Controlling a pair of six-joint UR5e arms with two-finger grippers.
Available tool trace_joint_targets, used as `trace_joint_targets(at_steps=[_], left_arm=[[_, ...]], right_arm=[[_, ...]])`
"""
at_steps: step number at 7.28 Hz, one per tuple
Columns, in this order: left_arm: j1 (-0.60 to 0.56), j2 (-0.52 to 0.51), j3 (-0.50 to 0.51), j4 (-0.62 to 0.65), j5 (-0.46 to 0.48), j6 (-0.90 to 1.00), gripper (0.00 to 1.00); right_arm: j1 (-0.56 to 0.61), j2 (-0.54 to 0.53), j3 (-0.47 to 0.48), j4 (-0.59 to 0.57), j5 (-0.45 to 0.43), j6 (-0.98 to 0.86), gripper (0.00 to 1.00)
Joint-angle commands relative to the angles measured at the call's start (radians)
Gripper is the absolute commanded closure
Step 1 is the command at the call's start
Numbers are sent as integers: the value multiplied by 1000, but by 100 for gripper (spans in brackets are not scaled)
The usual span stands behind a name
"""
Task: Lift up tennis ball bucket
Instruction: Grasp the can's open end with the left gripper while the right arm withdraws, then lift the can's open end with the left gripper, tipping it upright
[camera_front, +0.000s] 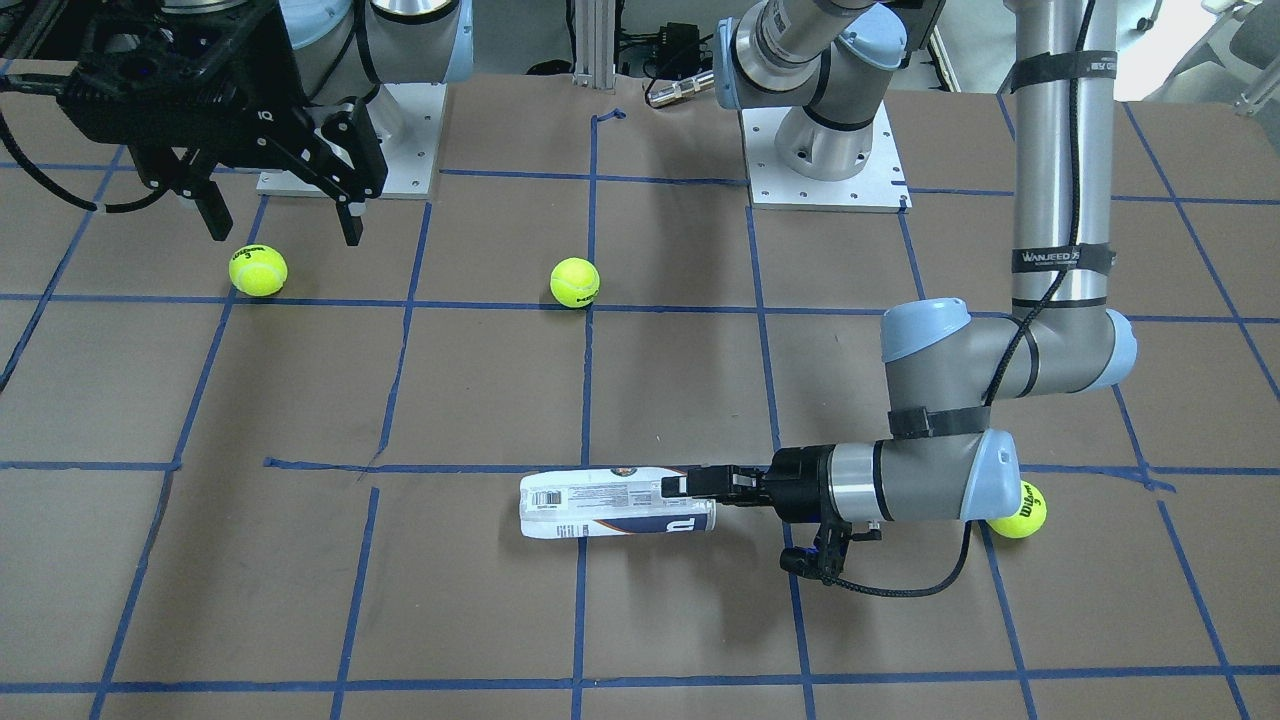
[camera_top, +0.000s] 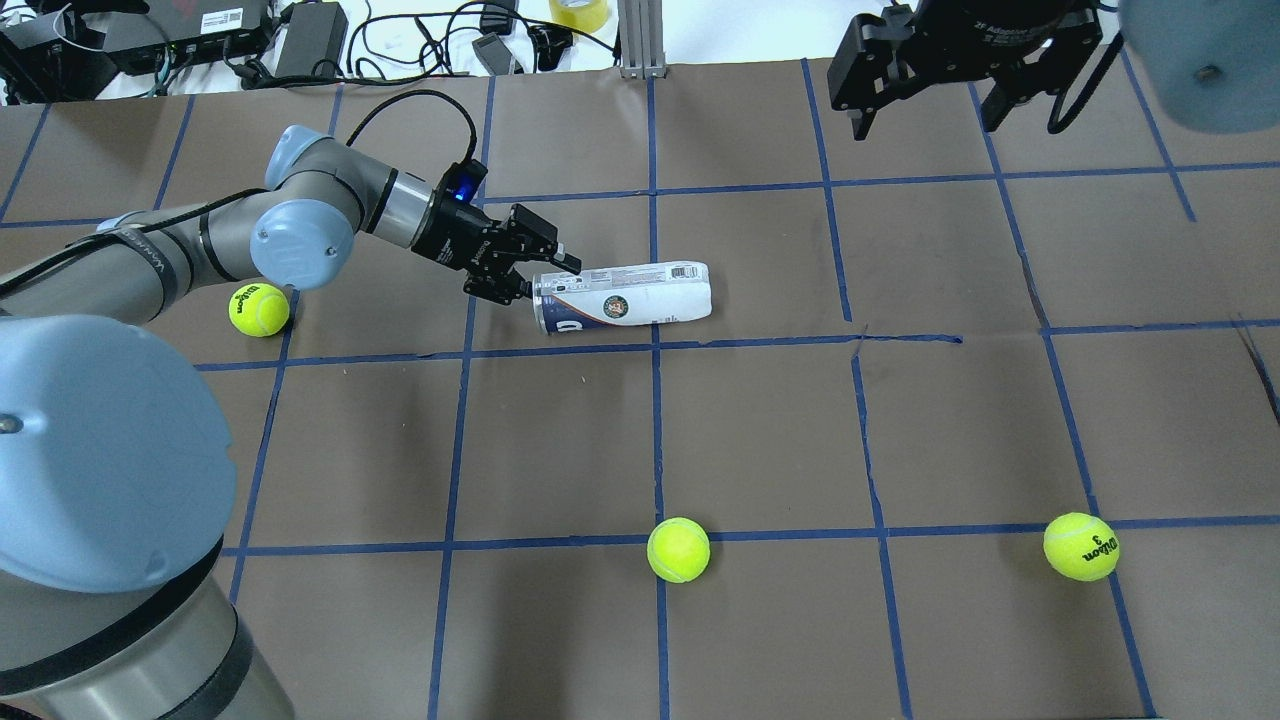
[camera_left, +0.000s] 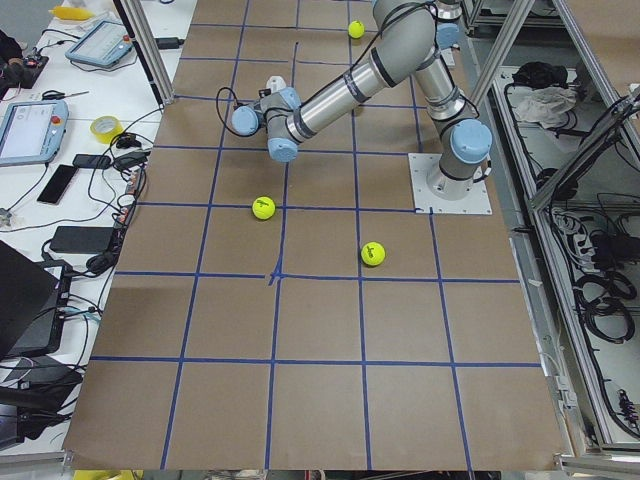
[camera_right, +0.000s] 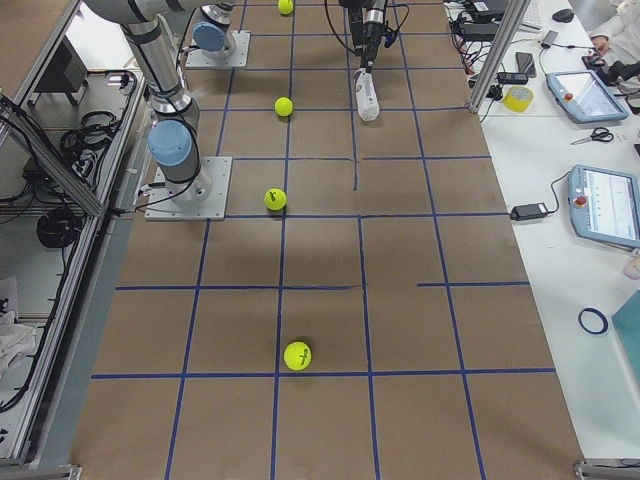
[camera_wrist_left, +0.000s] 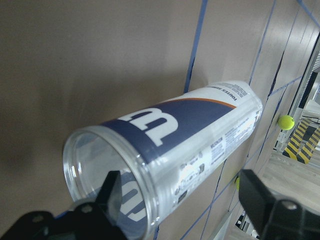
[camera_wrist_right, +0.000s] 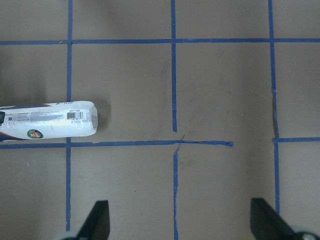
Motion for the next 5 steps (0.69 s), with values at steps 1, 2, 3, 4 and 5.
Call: trace_joint_targets(at_steps=[1,2,3,4,5], left_arm=[[-4,45,-3,-4,-1,-110,100],[-10,61,-4,-6,-2,-112,100],[-24,73,-6,-7,-4,-128,100],[-45,91,-3,-1,-12,-199,100],[-73,120,2,2,-28,-262,100]], right_arm=[[-48,-1,4,-9,4,9,0],[-55,-1,10,1,-14,15,0],[-56,-8,9,-32,-29,-3,0],[-56,-4,13,-17,-51,6,0],[-56,-2,19,-25,-51,-1,0]])
